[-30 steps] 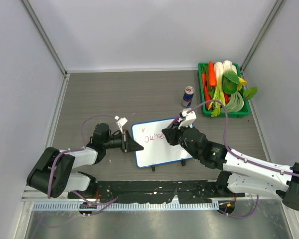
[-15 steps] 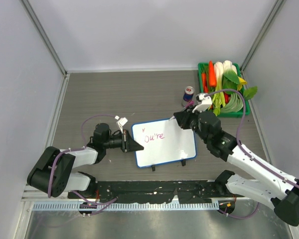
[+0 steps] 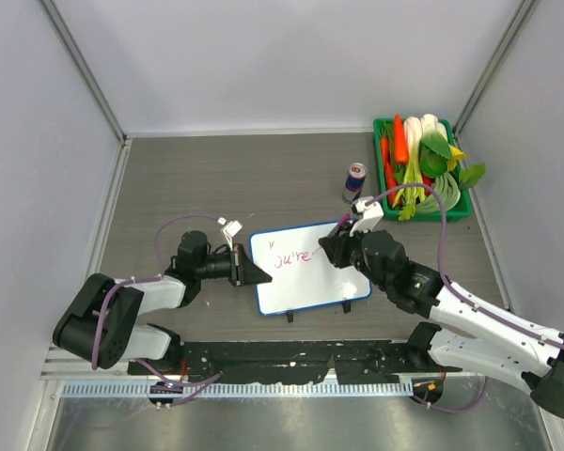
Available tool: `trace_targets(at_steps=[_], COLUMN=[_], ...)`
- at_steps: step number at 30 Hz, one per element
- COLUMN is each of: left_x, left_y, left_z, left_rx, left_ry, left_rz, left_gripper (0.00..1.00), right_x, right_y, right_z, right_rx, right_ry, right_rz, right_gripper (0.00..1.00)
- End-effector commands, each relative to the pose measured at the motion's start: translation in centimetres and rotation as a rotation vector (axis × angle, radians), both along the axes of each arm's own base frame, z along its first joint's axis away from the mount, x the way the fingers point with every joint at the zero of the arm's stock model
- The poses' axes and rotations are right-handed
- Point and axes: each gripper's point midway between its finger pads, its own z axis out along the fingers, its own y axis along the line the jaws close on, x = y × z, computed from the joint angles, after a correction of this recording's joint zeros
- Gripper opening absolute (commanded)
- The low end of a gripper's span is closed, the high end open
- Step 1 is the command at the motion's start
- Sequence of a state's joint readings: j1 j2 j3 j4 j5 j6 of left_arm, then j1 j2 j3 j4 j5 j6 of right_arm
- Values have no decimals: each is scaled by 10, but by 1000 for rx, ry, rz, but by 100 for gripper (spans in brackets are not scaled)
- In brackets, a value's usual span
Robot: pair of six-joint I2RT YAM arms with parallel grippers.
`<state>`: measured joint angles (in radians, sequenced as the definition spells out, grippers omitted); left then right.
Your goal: Write a sentence on the whiteboard
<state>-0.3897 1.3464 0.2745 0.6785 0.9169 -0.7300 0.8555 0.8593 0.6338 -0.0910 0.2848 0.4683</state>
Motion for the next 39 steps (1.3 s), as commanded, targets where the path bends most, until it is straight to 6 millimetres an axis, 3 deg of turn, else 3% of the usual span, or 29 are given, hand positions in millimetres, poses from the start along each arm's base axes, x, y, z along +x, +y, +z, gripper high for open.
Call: trace_targets(at_steps=[1, 10, 16, 39], left_x=[8, 8, 8, 7], left_y=[9, 8, 8, 8], left_z=[-26, -26, -26, -25], left_rx=[89, 87, 86, 83], left_ry=[64, 72, 67, 70], left_rz=[88, 82, 84, 81], left_gripper=[0, 0, 0, 0], right_x=[8, 12, 15, 16], right_y=[-10, -15, -7, 1], right_z=[2, -3, 8, -8], right_rx=[-27, -39, 15, 38], right_ry=[-62, -83, -106, -87], right_rz=[-81, -107, -102, -90], right_gripper=[2, 1, 1, 1])
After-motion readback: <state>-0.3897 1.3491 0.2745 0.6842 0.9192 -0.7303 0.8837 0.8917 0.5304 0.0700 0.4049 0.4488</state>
